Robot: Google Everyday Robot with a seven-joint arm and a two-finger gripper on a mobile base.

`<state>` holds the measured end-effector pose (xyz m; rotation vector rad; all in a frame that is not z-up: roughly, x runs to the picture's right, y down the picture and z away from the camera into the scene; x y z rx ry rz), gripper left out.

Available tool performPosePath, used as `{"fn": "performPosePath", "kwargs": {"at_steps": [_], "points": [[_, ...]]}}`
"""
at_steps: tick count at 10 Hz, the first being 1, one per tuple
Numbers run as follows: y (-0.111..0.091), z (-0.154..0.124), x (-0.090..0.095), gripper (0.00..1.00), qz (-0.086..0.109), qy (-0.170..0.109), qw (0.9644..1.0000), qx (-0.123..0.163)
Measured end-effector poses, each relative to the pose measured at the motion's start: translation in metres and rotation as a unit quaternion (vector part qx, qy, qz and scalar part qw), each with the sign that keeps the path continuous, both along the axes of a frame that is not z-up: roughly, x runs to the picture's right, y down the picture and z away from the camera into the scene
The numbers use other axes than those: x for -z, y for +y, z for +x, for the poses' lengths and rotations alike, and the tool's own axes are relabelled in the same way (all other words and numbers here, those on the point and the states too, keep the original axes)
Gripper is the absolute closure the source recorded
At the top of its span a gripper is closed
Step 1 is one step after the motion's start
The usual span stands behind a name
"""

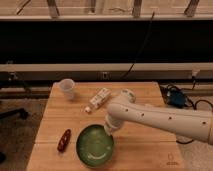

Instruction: Drag the ceramic bowl in a circle

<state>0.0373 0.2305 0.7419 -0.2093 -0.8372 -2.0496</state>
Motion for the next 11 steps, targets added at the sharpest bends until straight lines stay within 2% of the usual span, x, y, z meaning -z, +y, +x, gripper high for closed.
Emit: {"fn": "performPosePath", "kwargs": {"at_steps": [2, 5, 7, 8, 11], "points": [[0.002, 0.026, -0.004, 1.00, 0.000, 0.007, 1.0000, 0.000], [0.001, 0.095, -0.014, 1.00, -0.001, 0.035, 0.9993, -0.009], [-0.004, 0.138, -0.030, 1.00, -0.004, 0.064, 0.9977, -0.021], [-0.008, 0.150, -0.036, 1.00, -0.007, 0.075, 0.9968, -0.026], [-0.043, 0.164, -0.058, 1.00, 0.001, 0.100, 0.9943, -0.039]]}}
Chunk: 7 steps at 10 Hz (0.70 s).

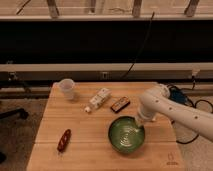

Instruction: Drag the ceramic bowl in a circle

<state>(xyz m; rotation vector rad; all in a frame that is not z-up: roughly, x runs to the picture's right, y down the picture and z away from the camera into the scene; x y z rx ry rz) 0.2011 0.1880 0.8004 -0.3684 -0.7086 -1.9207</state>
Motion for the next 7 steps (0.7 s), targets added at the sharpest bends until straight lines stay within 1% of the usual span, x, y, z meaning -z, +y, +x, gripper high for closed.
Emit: {"fn": "performPosePath", "kwargs": {"at_steps": [1, 2, 3, 4, 5, 6, 7], "points": [[-0.014, -0.005, -0.002, 1.00, 0.005, 0.003, 1.0000, -0.002], [-0.023, -0.012, -0.002, 1.00, 0.010, 0.003, 0.9999, -0.002], [-0.028, -0.026, 0.002, 1.00, 0.014, 0.000, 0.9999, 0.001], [-0.030, -0.037, 0.004, 1.00, 0.016, -0.003, 0.9999, 0.005], [-0.032, -0.054, 0.007, 1.00, 0.020, -0.011, 0.9997, 0.012], [-0.032, -0.081, 0.009, 1.00, 0.023, -0.023, 0.9992, 0.022], [-0.030, -0.100, 0.010, 1.00, 0.023, -0.031, 0.9988, 0.029]]}}
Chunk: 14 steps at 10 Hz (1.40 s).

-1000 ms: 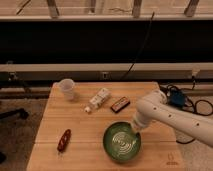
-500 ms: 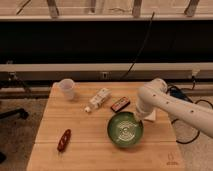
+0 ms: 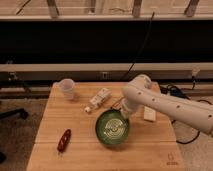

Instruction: Drag the ceramic bowl in a circle

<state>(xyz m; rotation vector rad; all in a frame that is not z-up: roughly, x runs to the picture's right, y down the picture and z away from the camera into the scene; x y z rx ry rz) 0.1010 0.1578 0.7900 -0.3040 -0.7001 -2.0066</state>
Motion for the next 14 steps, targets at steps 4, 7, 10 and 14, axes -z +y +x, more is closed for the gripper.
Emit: {"fn": "performPosePath", "kwargs": {"at_steps": [4, 7, 10, 14], "points": [[0.026, -0.069, 0.016, 1.00, -0.001, -0.050, 0.9978, 0.043], [0.056, -0.073, 0.038, 1.00, 0.000, -0.083, 0.9935, 0.078], [0.074, -0.038, 0.044, 1.00, 0.000, -0.090, 0.9918, 0.091], [0.071, 0.035, 0.021, 0.79, -0.012, -0.050, 0.9976, 0.046]]}}
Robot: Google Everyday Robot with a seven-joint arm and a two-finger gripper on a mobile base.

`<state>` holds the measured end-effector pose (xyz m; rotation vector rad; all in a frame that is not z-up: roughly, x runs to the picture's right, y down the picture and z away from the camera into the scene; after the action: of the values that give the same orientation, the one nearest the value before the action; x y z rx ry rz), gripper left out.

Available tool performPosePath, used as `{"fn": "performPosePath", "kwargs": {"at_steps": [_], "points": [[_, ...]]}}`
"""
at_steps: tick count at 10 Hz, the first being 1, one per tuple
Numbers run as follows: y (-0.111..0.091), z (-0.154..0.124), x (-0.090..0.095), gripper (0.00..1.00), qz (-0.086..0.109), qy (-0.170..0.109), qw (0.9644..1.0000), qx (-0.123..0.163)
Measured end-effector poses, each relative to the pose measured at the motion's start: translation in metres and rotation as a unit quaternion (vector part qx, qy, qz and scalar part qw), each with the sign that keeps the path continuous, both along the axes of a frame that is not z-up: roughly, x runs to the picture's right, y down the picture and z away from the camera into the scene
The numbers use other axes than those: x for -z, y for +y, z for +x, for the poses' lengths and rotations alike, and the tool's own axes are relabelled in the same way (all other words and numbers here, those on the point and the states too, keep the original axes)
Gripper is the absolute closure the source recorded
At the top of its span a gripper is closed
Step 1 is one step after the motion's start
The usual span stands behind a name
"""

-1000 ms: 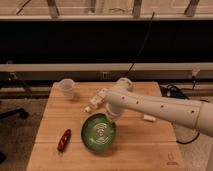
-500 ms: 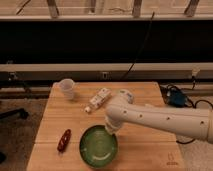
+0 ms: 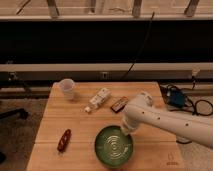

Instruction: Drag the ceramic bowl in a circle

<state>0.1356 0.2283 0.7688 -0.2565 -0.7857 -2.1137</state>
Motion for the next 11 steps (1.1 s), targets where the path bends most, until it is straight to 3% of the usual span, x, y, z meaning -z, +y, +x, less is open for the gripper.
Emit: {"fn": "performPosePath", "kwargs": {"at_steps": [3, 5, 6, 7, 8, 11], "points": [[-0.024, 0.035, -0.027, 0.47, -0.003, 0.036, 0.9983, -0.045], [-0.032, 0.040, -0.031, 0.27, 0.000, 0.046, 0.9968, -0.065], [-0.037, 0.035, -0.032, 0.22, 0.005, 0.040, 0.9964, -0.074], [-0.041, 0.028, -0.031, 0.20, 0.010, 0.029, 0.9959, -0.085], [-0.042, 0.016, -0.034, 0.25, 0.009, 0.017, 0.9966, -0.080], [-0.043, -0.019, -0.038, 0.53, 0.012, 0.021, 0.9981, -0.057]]}}
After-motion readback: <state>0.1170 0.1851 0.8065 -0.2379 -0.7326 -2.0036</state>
